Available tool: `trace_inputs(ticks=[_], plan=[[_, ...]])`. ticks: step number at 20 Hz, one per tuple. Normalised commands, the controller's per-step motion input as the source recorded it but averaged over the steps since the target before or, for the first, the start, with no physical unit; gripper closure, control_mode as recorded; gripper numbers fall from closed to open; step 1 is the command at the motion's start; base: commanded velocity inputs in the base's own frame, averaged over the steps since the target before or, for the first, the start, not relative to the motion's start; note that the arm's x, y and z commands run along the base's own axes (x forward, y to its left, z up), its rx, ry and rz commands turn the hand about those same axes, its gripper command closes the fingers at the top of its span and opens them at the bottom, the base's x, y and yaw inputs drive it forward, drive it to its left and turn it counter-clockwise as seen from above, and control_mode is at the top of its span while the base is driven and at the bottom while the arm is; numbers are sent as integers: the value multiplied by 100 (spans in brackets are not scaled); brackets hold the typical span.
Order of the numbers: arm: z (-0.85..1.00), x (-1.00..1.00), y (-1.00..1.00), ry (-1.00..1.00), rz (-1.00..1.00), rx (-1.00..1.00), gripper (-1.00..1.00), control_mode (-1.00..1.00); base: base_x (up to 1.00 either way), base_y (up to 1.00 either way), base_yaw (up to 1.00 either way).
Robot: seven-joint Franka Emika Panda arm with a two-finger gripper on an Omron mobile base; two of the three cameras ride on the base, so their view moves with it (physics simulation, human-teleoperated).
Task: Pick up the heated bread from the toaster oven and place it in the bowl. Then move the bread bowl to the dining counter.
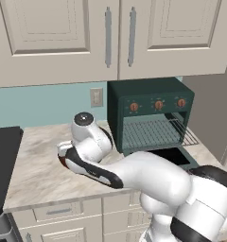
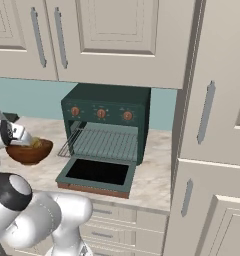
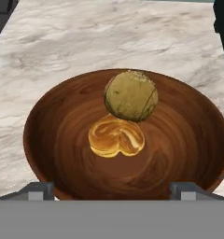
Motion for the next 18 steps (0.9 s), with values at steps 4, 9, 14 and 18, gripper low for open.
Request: trace_inputs(ticks=[4, 9, 14, 18], plan=[[0, -91, -34, 3, -29, 4, -100, -100, 0, 0, 0], [24, 1, -3, 5, -19, 3, -100, -100, 0, 0, 0], [3, 30, -20, 2, -8, 7, -100, -100, 0, 0, 0], [0, 2, -58, 21, -1, 22, -100, -100, 0, 0, 0]])
